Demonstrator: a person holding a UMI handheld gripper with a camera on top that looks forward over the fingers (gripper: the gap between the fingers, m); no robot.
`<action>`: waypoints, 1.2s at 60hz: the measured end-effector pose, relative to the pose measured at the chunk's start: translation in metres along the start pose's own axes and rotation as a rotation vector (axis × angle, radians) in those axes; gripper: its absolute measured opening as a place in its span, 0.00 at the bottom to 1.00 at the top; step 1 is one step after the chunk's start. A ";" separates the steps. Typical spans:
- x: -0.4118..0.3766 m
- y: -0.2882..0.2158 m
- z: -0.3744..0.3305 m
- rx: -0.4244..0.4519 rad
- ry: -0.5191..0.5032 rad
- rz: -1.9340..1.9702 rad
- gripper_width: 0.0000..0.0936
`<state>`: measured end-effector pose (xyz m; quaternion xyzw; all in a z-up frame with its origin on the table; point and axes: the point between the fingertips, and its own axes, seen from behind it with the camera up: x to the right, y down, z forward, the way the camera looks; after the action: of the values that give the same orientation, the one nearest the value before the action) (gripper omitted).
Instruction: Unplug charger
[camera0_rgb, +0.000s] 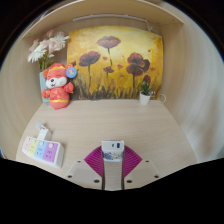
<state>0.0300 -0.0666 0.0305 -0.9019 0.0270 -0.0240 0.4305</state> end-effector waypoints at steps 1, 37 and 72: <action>0.004 0.004 0.005 -0.003 -0.011 -0.008 0.23; -0.013 -0.056 -0.090 0.106 -0.066 -0.001 0.78; -0.007 -0.037 -0.278 0.198 0.009 -0.012 0.79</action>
<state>0.0060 -0.2585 0.2343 -0.8549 0.0212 -0.0333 0.5173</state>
